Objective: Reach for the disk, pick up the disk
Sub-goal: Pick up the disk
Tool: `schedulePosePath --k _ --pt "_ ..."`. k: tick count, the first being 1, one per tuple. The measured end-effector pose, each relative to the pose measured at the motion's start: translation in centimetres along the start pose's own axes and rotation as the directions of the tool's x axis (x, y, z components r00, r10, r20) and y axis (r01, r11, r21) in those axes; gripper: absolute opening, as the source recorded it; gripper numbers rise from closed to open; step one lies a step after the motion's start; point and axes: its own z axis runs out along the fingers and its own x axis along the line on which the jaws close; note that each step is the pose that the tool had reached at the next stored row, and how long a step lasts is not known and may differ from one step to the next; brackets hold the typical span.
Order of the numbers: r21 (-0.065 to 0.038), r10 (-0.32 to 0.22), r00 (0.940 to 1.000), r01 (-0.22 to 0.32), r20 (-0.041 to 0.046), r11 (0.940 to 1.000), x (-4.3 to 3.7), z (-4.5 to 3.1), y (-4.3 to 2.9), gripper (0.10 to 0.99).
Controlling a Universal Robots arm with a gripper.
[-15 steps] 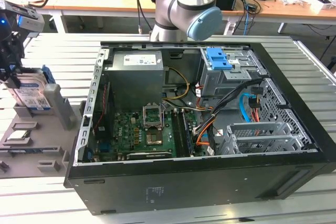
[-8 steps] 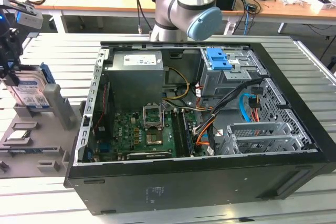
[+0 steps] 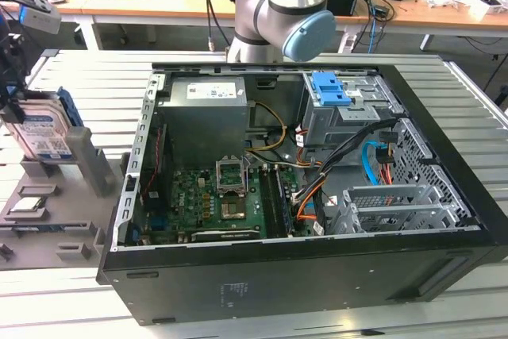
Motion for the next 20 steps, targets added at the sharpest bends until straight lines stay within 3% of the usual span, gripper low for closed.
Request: schedulePosePath --k 11,16,20 --pt "0.0 0.0 1.0 0.0 0.0 1.0 0.0 -1.44 0.05 0.373" --pt "0.0 0.0 1.0 0.0 0.0 1.0 0.0 -2.69 0.1 0.373" --pt "0.0 0.0 1.0 0.0 0.0 1.0 0.0 -3.25 0.12 0.373"
